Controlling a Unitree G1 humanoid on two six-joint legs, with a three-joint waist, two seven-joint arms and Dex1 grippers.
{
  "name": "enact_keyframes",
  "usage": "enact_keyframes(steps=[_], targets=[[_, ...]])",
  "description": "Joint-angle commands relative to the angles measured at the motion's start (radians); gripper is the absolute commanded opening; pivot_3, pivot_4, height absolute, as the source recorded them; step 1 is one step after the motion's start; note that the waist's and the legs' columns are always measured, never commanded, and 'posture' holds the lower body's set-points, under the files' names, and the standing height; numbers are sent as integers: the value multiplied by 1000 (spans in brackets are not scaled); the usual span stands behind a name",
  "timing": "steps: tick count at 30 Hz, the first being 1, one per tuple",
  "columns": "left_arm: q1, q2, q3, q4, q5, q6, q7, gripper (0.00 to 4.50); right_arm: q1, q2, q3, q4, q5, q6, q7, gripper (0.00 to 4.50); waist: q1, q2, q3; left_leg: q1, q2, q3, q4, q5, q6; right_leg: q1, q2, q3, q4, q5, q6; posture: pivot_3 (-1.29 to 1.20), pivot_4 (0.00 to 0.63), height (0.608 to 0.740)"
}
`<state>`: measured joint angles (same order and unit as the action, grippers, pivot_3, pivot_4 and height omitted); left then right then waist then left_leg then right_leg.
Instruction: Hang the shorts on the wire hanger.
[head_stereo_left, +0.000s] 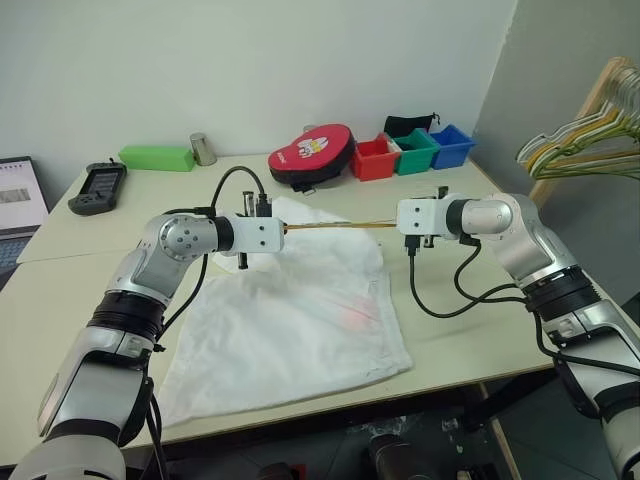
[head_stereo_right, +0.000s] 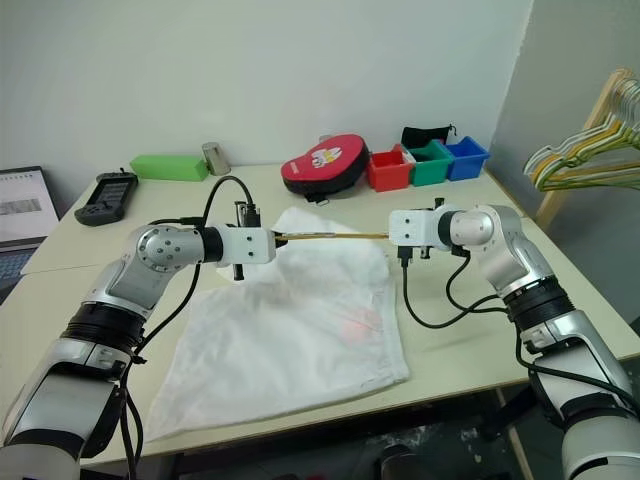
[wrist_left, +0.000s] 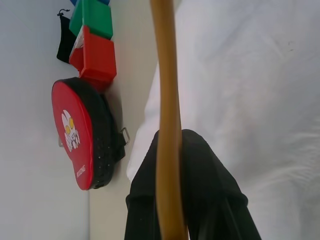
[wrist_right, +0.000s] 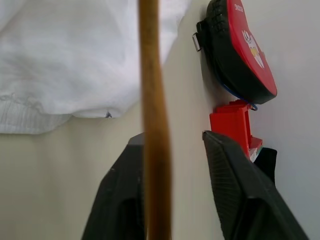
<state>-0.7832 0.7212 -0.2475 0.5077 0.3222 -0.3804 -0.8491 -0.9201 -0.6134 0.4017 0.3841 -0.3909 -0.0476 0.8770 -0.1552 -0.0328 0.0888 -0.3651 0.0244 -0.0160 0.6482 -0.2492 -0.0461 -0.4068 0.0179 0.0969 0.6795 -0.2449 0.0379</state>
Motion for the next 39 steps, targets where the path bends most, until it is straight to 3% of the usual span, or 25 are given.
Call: enact_keyframes(steps=[1, 4, 9, 11, 13, 21, 25, 30, 35, 39], targets=[[-24, 13, 0, -8, 12, -16, 11, 0, -12, -20, -27, -32, -7, 0, 3, 532, 1, 0, 0, 0, 0, 0, 0, 0, 0, 0, 0, 0, 0, 0, 0, -43, 13, 740], [-28, 13, -2, -4, 14, -20, 15, 0, -9, -19, -30, -37, -3, 7, 8, 14, 2, 0, 0, 0, 0, 0, 0, 0, 0, 0, 0, 0, 0, 0, 0, -47, 18, 740], [-39, 9, -2, 4, 10, -26, 16, 0, 3, -18, -33, -48, -4, 13, 10, 14, 2, 0, 0, 0, 0, 0, 0, 0, 0, 0, 0, 0, 0, 0, 0, -49, 20, 740], [-35, 1, 14, -8, -33, -11, -10, 558, 19, -11, -36, -72, 10, 31, 26, 0, 4, 0, 0, 0, 0, 0, 0, 0, 0, 0, 0, 0, 0, 0, 0, -49, 20, 740], [-32, -3, 24, -13, -49, -8, -9, 794, 27, -8, -37, -88, 17, 42, 33, 0, 6, 0, 0, 0, 0, 0, 0, 0, 0, 0, 0, 0, 0, 0, 0, -49, 20, 740], [-1, 8, 74, -37, -167, -12, -49, 2519, 50, -9, -45, -115, 32, 84, 43, 0, 11, 0, 0, 0, 0, 0, 0, 0, 0, 0, 0, 0, 0, 0, 0, -39, 30, 740], [5, 14, 116, -55, -252, -17, -84, 3163, 57, -5, -51, -114, 56, 110, 60, 0, 15, 0, 0, 0, 0, 0, 0, 0, 0, 0, 0, 0, 0, 0, 0, -34, 34, 740], [15, 43, 139, -70, -300, -10, -137, 4352, 67, -20, -65, -74, 74, 133, 70, 0, 16, 0, 0, 0, 0, 0, 0, 0, 0, 0, 0, 0, 0, 0, 0, -25, 35, 740], [38, 64, 177, -128, -364, 41, -173, 4465, 108, -66, -105, -23, 124, 222, 123, 0, 18, 0, 0, 0, 0, 0, 0, 0, 0, 0, 0, 0, 0, 0, 0, -28, 34, 740], [95, 39, 222, -228, -425, 162, -139, 4465, 146, -118, -164, -31, 205, 443, 221, 0, 20, 0, 0, 0, 0, 0, 0, 0, 0, 0, 0, 0, -1, 0, 0, -32, 36, 740]])
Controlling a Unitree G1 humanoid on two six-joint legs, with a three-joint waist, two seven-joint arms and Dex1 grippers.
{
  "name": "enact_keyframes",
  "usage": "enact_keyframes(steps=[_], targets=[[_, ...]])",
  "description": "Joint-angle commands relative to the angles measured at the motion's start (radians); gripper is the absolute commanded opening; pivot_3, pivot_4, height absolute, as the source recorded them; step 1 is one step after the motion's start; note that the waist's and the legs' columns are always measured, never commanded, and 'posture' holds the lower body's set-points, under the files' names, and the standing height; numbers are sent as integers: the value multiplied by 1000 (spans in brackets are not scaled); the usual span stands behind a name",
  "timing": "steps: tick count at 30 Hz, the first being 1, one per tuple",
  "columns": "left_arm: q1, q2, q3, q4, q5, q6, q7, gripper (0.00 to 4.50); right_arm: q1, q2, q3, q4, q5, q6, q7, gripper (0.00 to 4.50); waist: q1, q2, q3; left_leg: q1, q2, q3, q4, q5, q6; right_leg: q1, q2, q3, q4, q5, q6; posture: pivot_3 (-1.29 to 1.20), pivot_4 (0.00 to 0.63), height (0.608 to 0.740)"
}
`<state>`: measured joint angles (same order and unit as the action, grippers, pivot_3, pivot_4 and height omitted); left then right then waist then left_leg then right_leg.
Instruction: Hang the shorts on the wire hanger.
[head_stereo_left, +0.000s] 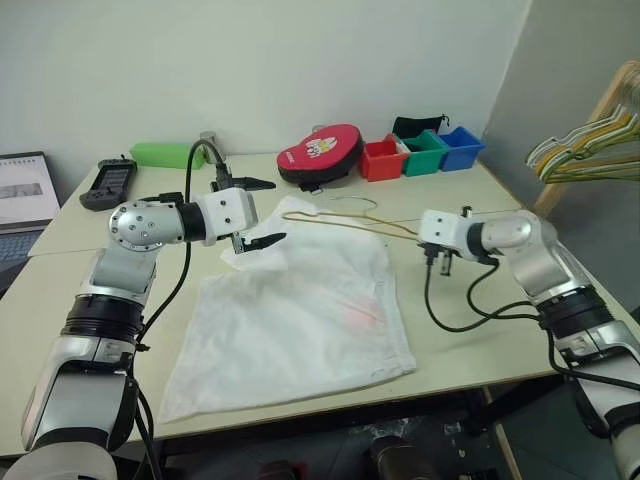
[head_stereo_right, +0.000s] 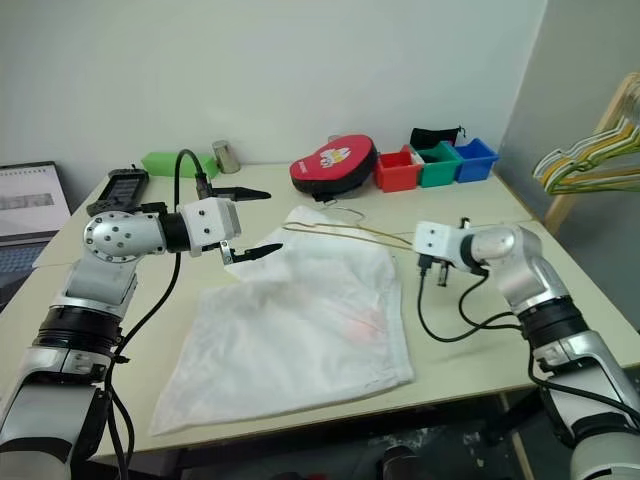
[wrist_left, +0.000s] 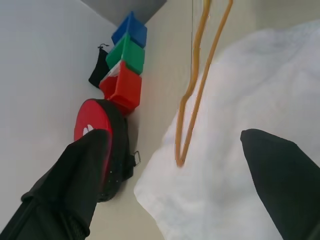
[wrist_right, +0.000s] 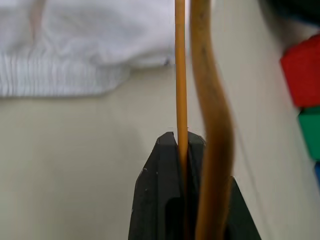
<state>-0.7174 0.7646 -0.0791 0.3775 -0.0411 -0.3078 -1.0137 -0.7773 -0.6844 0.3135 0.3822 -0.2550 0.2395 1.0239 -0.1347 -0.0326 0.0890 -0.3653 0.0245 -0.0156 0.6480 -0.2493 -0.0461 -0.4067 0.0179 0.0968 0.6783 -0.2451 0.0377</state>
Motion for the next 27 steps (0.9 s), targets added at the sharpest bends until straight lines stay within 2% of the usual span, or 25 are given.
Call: enact_keyframes(steps=[1, 4, 6, 10, 12, 16, 20, 23, 27], targets=[[91, -21, 58, -180, -106, 167, 31, 4465, 28, -79, -94, -68, 121, 293, 147, 0, 0, 0, 0, 0, 0, 0, 0, 0, 0, 0, 0, 0, 0, 0, 0, -43, 39, 740], [281, -68, 43, -435, -202, 354, 62, 4465, 101, -201, -100, -188, 276, 655, 351, 0, 0, 1, 0, 0, 1, 0, -1, 0, 0, 0, 0, 0, 0, 0, 0, -45, 38, 740], [395, -97, 18, -580, -225, 434, 97, 4465, 140, -280, -97, -246, 373, 867, 425, 0, 2, 1, 0, 0, 2, -1, -1, 0, 0, 0, -1, 0, 0, -2, 1, -47, 40, 740], [476, -141, 21, -708, -244, 553, 167, 4465, 215, -363, -120, -316, 502, 1062, 439, 0, 2, -2, 2, 1, 1, -1, 0, 0, 0, 0, 0, -1, 2, -3, -1, -46, 42, 740], [510, -150, 16, -742, -239, 582, 192, 4465, 309, -411, -151, -374, 578, 1140, 440, 0, 0, -1, 1, 4, 1, -2, 0, 0, 1, 3, 3, 0, 2, -4, -6, -42, 44, 740], [582, -156, 6, -797, -236, 608, 217, 4465, 569, -520, -226, -495, 724, 1197, 466, 0, 4, 0, 1, 8, 0, -2, 0, 1, 2, 6, 3, 1, 2, -6, -10, -39, 48, 740], [603, -153, 6, -816, -236, 617, 216, 4465, 741, -578, -290, -549, 821, 1194, 456, 0, 5, -1, 1, 4, 0, 0, 0, 0, 1, 4, 3, 3, 1, -7, -10, -36, 49, 740], [608, -152, 5, -824, -238, 623, 218, 4465, 842, -595, -332, -548, 862, 1151, 448, 0, 6, -3, 1, 5, 0, 0, 0, 0, 1, 4, 3, 3, 0, -7, -10, -34, 50, 740], [618, -148, 7, -820, -235, 618, 217, 4465, 898, -593, -399, -632, 970, 1182, 446, 0, 7, -4, 2, 5, 0, 0, 0, 0, 1, 3, 3, 3, 0, -7, -10, -37, 54, 740]])
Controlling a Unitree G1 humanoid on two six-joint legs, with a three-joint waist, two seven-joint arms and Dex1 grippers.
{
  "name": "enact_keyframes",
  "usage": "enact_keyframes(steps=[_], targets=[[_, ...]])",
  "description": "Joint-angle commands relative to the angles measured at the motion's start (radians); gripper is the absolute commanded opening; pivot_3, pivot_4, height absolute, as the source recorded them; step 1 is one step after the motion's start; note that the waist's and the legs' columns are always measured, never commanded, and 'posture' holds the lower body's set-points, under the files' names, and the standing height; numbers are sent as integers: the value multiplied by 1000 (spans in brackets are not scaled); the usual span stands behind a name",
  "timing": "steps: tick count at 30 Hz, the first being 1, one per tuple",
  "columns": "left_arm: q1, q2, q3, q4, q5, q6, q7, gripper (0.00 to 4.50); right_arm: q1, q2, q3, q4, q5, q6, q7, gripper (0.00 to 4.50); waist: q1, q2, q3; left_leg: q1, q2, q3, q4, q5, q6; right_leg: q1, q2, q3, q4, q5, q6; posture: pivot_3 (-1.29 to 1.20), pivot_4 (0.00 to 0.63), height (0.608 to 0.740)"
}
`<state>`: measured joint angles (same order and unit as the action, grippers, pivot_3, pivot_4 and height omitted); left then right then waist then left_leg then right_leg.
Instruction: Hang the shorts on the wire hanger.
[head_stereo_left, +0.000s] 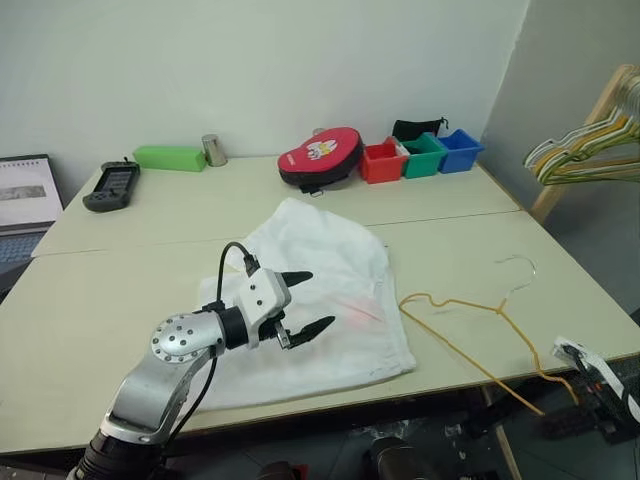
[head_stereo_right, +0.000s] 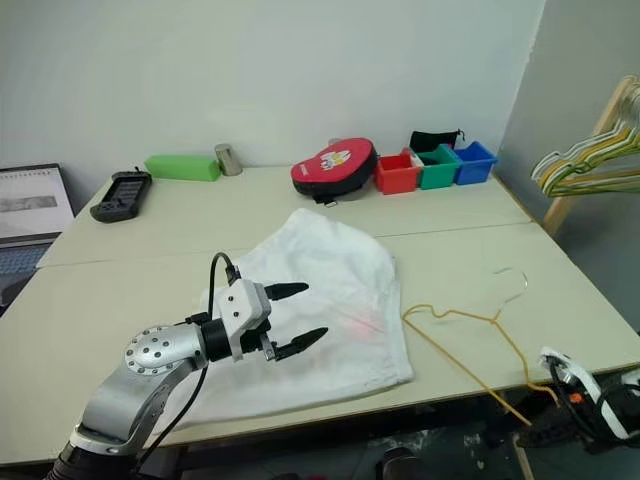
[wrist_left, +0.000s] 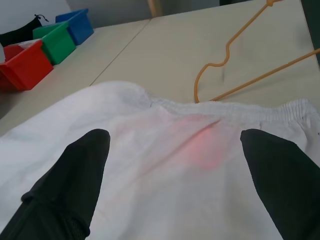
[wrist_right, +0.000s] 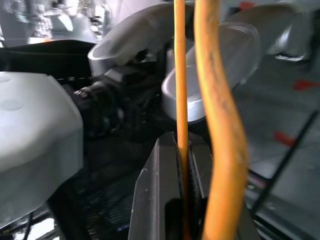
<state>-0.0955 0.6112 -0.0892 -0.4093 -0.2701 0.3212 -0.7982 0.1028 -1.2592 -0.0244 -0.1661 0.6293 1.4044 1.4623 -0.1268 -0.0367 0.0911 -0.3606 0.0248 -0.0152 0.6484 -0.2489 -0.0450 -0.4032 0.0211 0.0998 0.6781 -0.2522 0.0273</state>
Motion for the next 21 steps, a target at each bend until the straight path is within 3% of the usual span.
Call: enact_keyframes(steps=[1, 8, 21], targets=[[-3, 6, 16, -31, -5, -13, 0, 4465, 16, -5, -78, -110, 116, 30, -2, 0, -1, -1, 1, 0, 0, 0, 0, 0, 0, 0, 0, 0, 0, 0, 0, -40, 56, 740], [-16, 2, 7, -12, -4, -8, -3, 4465, -45, 68, -129, -145, 238, 91, -77, 0, 0, -3, 2, -2, 0, -1, -1, 0, 0, 0, 0, -1, -5, 0, 0, -49, 57, 740], [-32, 12, -11, 2, 28, -36, -13, 4465, -117, 173, -22, -87, 382, 210, -230, 0, 22, -3, 2, -6, 1, -1, -3, -3, -2, 0, 0, -1, -14, 0, 1, -31, 57, 740]])
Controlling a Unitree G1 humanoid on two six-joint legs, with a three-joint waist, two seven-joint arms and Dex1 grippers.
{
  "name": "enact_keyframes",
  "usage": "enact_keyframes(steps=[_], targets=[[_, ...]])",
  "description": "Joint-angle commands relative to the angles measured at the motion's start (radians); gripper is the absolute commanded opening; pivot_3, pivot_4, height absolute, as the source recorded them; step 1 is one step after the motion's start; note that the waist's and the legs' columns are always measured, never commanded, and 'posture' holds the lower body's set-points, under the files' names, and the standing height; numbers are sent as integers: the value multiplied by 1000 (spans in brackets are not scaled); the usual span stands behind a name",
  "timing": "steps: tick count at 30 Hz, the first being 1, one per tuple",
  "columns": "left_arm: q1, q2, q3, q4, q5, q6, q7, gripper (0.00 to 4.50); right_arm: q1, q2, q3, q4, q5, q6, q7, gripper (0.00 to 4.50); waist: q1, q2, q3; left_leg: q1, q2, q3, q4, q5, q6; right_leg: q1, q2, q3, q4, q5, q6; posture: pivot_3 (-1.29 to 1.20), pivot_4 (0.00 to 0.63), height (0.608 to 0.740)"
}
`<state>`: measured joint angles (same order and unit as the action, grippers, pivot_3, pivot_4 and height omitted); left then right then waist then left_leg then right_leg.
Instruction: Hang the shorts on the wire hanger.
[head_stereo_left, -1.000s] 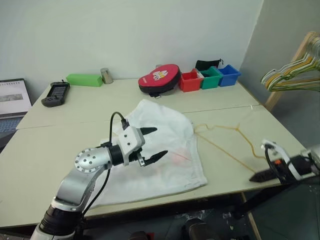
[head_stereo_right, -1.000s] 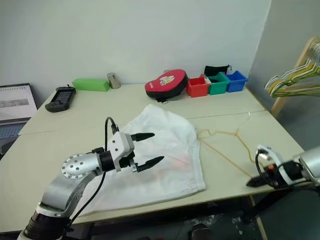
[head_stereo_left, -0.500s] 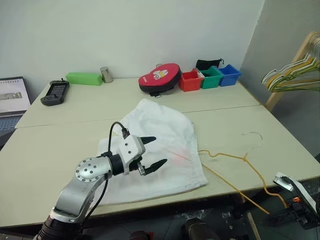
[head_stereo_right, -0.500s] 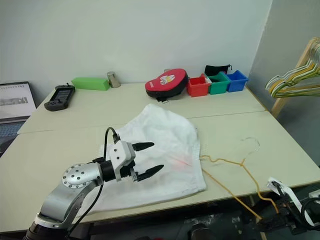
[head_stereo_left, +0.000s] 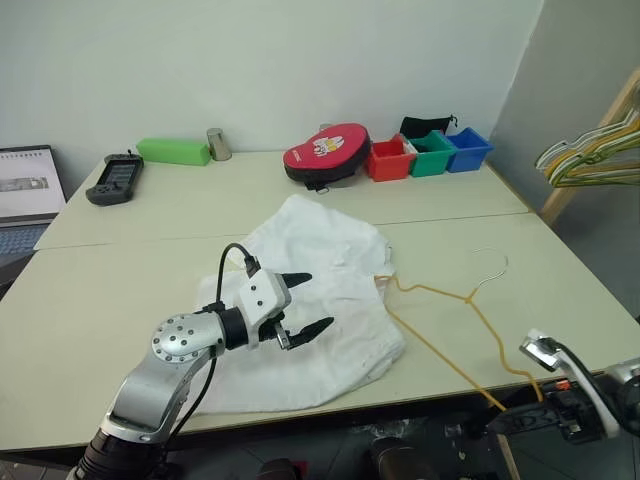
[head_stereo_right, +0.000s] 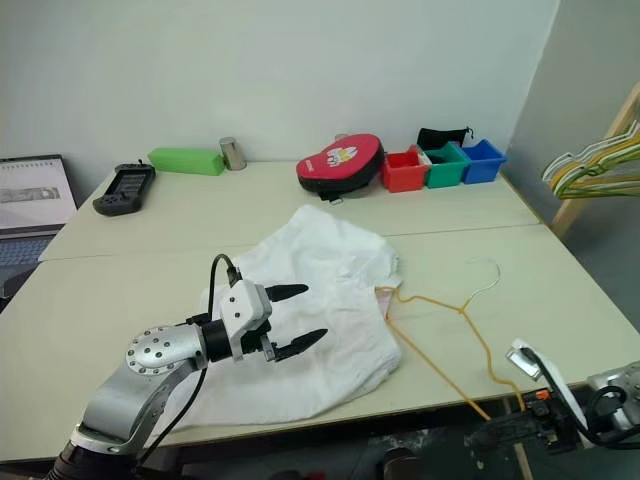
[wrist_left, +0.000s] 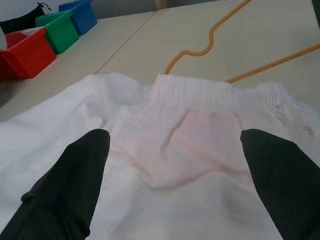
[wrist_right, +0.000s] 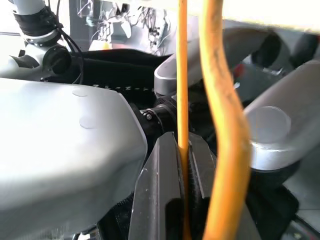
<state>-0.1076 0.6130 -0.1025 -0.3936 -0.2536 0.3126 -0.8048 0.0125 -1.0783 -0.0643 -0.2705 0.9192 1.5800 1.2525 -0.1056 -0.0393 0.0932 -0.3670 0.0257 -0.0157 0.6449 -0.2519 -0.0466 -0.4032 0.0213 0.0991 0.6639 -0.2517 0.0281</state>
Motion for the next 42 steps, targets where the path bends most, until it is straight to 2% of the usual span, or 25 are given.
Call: enact_keyframes(steps=[1, 6, 12, 19, 23, 28, 31, 42], targets=[[-21, 10, 5, -11, 12, -28, -8, 4465, -31, -15, 33, 32, 124, 34, -29, 0, 1, 0, 0, 0, 0, 0, 0, 0, 0, 0, 0, 0, 0, 0, 0, -24, 56, 740], [-8, 21, 18, -13, 27, -40, -5, 4465, -135, -53, 165, 261, 341, 34, -131, 0, 1, 0, 0, 1, 0, 1, 0, 0, 0, 0, 0, 0, 0, 0, 0, -10, 52, 740], [4, 18, 11, -25, 33, -42, -3, 4465, -232, -23, 196, 447, 444, 34, -322, 0, 3, 0, 0, 1, 0, 2, 1, 0, 0, 1, 0, 2, 0, 0, 0, -15, 50, 740], [-12, 22, 5, -6, 41, -57, -18, 4465, -290, 10, 207, 484, 586, 34, -428, 0, 15, 0, 0, 0, 1, 2, 0, -2, 3, 1, 1, 1, -1, 3, 5, -29, 52, 740], [-31, 28, 6, 8, 43, -67, -27, 4465, -256, -27, 247, 354, 764, 34, -477, 0, 18, 1, 0, 0, 1, 1, 1, -2, 3, 0, 1, 1, 0, 3, 4, -25, 51, 740], [-14, 33, 3, 6, 48, -76, -26, 4465, -112, -45, 117, 103, 702, -11, -492, 0, 23, 1, -1, -2, 1, 0, 0, -4, 6, 0, 1, 0, -2, 3, 6, -20, 51, 740], [-4, 31, -5, 0, 50, -78, -24, 4465, -67, -48, 90, 18, 629, -43, -473, 0, 23, 2, -1, -3, 1, 0, 1, -4, 6, -1, 1, 0, -2, 3, 7, -20, 51, 740], [-31, 36, -24, 41, 80, -130, -49, 4465, -241, 80, 148, 416, 633, 34, -563, 0, 20, 2, -1, -1, 1, 4, 2, -4, 6, 0, 1, 4, -2, 0, 2, -33, 45, 740]])
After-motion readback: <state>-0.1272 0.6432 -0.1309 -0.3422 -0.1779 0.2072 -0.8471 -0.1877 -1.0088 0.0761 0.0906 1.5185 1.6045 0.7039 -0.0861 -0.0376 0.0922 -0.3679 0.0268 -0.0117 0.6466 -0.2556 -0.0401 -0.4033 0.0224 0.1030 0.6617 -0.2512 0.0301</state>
